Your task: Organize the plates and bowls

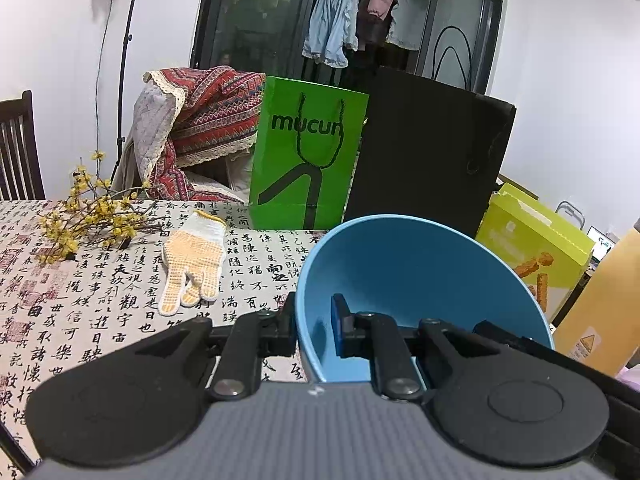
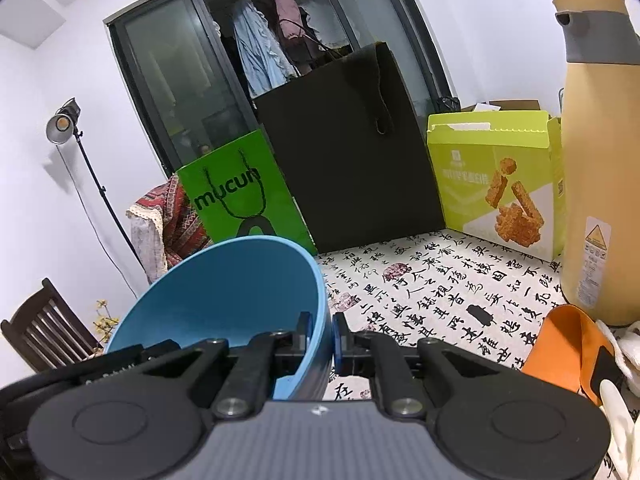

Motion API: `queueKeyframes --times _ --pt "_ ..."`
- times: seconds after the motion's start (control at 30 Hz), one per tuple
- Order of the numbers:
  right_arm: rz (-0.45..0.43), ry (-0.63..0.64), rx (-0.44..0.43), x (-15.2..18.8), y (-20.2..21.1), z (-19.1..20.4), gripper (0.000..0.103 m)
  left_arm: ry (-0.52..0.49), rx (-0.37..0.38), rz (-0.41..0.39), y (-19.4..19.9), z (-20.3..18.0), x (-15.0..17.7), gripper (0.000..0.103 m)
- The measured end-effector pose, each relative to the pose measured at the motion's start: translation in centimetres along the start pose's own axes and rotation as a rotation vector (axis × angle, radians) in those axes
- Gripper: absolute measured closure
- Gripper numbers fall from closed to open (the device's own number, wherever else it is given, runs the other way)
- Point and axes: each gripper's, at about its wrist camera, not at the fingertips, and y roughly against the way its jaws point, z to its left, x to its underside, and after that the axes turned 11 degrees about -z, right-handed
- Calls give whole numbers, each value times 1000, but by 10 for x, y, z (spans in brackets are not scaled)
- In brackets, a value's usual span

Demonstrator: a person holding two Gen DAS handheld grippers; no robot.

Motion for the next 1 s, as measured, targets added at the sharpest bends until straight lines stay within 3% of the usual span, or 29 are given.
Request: queueKeyframes --times 1.0 --pt "0 4 -60 27 53 31 94 20 -17 -50 71 40 8 87"
